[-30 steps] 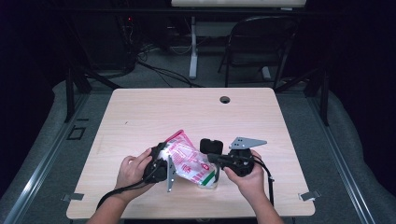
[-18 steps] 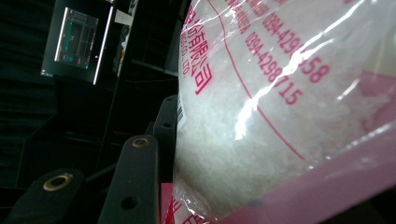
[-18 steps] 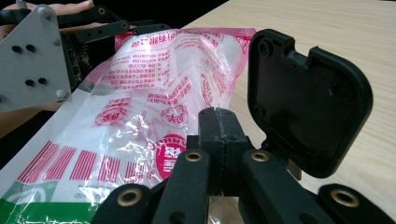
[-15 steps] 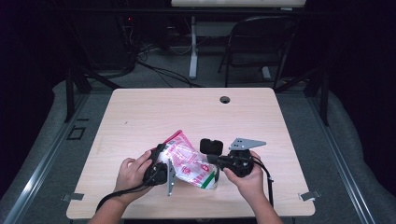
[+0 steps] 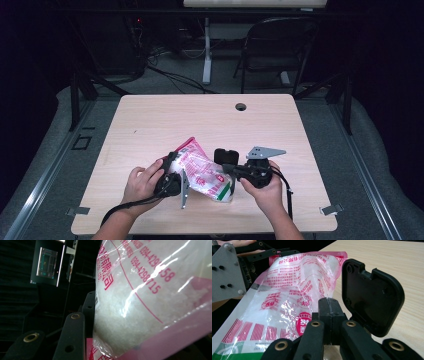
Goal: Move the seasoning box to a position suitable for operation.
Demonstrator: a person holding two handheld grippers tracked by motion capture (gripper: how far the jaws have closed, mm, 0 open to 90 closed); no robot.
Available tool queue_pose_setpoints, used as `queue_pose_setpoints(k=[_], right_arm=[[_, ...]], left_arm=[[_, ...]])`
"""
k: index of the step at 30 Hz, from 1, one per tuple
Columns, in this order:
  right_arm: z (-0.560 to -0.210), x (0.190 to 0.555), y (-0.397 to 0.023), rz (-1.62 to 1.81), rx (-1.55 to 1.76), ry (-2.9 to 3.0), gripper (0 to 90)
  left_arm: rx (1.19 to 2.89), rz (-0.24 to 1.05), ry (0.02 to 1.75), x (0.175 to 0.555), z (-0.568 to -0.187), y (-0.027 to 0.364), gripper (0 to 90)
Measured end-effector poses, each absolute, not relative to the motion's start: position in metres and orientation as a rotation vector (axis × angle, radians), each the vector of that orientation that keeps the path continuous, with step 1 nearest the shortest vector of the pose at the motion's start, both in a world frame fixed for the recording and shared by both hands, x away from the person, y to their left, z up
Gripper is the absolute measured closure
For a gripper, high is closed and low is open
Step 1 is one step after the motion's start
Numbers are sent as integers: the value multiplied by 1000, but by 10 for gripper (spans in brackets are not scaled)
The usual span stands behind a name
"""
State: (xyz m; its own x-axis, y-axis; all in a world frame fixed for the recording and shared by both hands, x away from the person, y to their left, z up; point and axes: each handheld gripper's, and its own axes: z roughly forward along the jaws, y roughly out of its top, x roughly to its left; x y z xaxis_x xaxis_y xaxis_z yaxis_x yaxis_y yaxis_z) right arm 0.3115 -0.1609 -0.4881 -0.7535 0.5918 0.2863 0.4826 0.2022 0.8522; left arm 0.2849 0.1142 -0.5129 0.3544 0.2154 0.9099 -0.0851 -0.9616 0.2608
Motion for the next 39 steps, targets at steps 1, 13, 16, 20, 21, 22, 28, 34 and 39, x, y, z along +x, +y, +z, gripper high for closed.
queue_pose_setpoints(k=[1, 13, 16, 20, 21, 22, 28, 34, 39], right_arm=[[-488, 312, -161, 1603, 1054, 2355, 900], [-490, 319, -162, 1592, 1061, 2369, 900], [-491, 319, -161, 1598, 1068, 2367, 900], [-492, 319, -161, 1590, 1066, 2369, 900], [-492, 319, -161, 1591, 1066, 2369, 900], [-492, 319, -161, 1590, 1067, 2369, 900], [-491, 318, -161, 1603, 1069, 2360, 900], [-491, 317, -162, 1603, 1069, 2358, 900], [-491, 317, -162, 1602, 1067, 2359, 900]], left_arm=[[2358, 1646, 117, 285, -513, 114, 627], [2368, 1687, 93, 285, -510, 112, 629], [2368, 1684, 87, 285, -510, 112, 630], [2375, 1686, 82, 284, -510, 112, 631], [2373, 1691, 77, 284, -510, 112, 632], [2380, 1690, 76, 283, -509, 112, 632], [2376, 1702, 54, 284, -506, 111, 634], [2388, 1707, 39, 283, -504, 111, 635], [2390, 1715, 31, 283, -503, 110, 637]])
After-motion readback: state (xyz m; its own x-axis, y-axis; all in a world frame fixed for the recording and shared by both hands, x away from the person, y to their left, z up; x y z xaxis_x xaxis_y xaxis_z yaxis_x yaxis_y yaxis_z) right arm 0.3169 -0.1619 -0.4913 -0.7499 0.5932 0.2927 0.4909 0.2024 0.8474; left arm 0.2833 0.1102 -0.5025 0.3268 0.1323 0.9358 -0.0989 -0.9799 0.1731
